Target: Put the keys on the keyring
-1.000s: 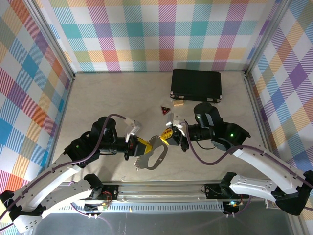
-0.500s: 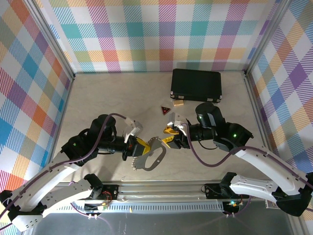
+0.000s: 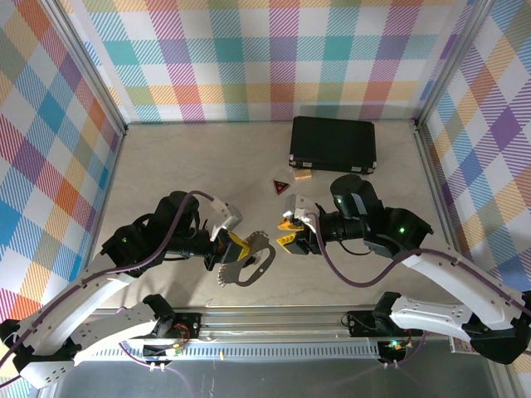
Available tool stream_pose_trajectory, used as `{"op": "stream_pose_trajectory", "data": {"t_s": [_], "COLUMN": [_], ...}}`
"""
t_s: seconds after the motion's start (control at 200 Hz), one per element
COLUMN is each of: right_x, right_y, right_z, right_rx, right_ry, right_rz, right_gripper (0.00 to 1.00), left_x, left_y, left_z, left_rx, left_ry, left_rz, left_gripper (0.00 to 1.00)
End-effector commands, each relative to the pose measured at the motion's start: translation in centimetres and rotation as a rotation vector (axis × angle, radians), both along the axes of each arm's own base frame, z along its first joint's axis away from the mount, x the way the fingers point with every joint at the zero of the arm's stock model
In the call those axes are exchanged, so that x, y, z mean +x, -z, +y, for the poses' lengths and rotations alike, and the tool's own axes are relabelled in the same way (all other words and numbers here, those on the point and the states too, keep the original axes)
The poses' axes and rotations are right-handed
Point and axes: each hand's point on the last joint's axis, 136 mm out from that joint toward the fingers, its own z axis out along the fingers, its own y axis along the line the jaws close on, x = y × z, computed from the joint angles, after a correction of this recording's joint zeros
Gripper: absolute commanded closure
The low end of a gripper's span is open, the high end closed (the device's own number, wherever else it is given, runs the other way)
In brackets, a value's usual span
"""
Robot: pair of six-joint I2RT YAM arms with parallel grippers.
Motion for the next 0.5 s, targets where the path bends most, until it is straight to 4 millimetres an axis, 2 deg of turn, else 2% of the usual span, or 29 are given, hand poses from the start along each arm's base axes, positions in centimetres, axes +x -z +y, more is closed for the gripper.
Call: {"op": "stream_pose_trajectory", "data": {"t_s": [0.0, 0.175, 0.495], "right_x": [-0.4, -0.2, 1.2], "right_y": [1.4, 2.3, 2.7], "right_z": [0.2, 1.2, 2.5], "right_rx": [-0.027, -0.043, -0.042], "right_ry": [0.0, 0.001, 0.048], "right_rz": [0.046, 0.059, 0.057], "right_gripper": [0.65, 0.66, 0.7], "left_x": [0.7, 0.7, 0.7], "left_y": [-1.2, -1.1, -0.9], "left_z": [0.3, 0.2, 0.2], "left_rx": [-0.015, -0.022, -0.023], "left_ry": [-0.031, -0.037, -0.039], "left_rz": [-0.042, -0.037, -0.03], "left_gripper": [1.0, 1.0, 1.0]}}
